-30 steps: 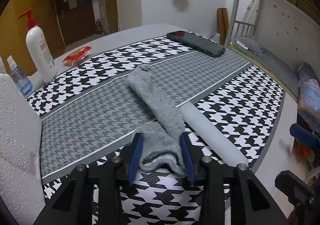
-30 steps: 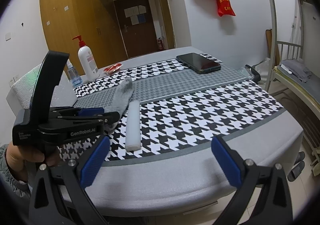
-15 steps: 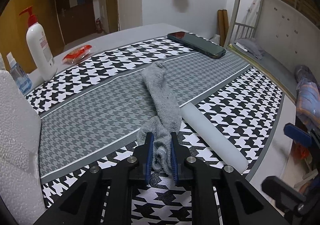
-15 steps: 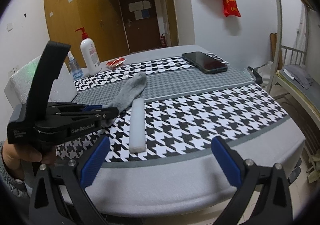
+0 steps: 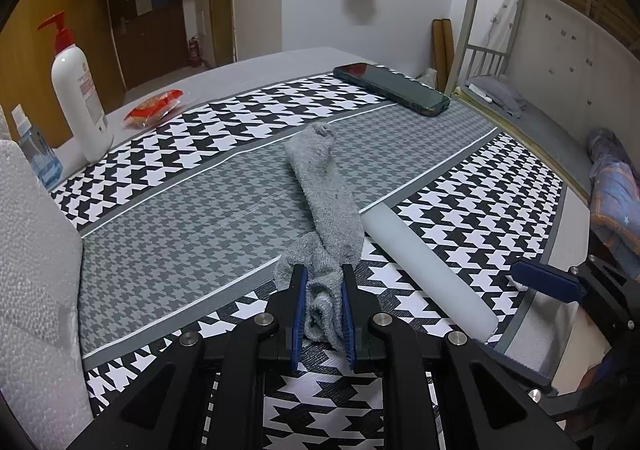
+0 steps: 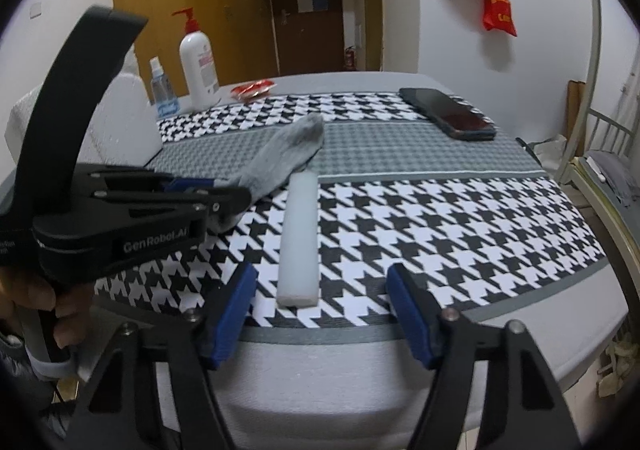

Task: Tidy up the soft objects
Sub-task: 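Close the left tool on the grey sock while the right tool grasps the white roller, then lift the sock with the left tool while the right tool lifts the roller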

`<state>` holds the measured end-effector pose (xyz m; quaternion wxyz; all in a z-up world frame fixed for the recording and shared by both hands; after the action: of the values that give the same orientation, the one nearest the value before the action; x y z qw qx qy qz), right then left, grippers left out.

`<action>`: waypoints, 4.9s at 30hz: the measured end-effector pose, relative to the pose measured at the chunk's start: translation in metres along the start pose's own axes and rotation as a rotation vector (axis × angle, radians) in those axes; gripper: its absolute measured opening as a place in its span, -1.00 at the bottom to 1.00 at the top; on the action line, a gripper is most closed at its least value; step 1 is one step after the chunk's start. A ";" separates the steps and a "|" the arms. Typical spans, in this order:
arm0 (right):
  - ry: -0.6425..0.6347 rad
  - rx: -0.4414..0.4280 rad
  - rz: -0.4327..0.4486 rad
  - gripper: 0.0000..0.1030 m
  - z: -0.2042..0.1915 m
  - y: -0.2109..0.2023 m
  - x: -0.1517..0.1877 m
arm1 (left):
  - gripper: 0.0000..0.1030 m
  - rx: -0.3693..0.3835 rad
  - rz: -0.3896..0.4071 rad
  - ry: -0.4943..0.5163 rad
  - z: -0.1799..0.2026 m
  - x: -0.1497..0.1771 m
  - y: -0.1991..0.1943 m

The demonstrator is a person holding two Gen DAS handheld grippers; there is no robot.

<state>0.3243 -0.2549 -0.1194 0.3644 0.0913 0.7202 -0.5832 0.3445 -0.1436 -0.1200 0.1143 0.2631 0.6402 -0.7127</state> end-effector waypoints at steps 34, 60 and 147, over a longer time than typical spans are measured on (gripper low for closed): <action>0.036 -0.059 -0.004 -0.66 -0.003 -0.013 -0.015 | -0.67 -0.012 0.074 -0.001 0.004 0.002 -0.030; 0.007 -0.071 0.148 -0.66 -0.029 -0.087 -0.015 | -0.69 -0.022 0.283 0.025 0.008 0.032 -0.142; -0.056 -0.111 0.254 -0.66 -0.085 -0.126 -0.009 | -0.76 -0.056 0.233 0.001 -0.040 0.122 -0.156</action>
<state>0.2250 -0.2133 -0.0121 0.4598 0.1450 0.7235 -0.4940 0.1742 -0.0593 -0.0525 0.2035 0.3326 0.6251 -0.6762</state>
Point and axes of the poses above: each gripper's, at about its wrist camera, not at the fingertips, and y roughly the way its jaws point, z to its right, x to its underside, the point moved 3 cm from there along y, roughly the way its jaws point, and after that the axes turned 9 degrees about -z, right-handed, at the moved point
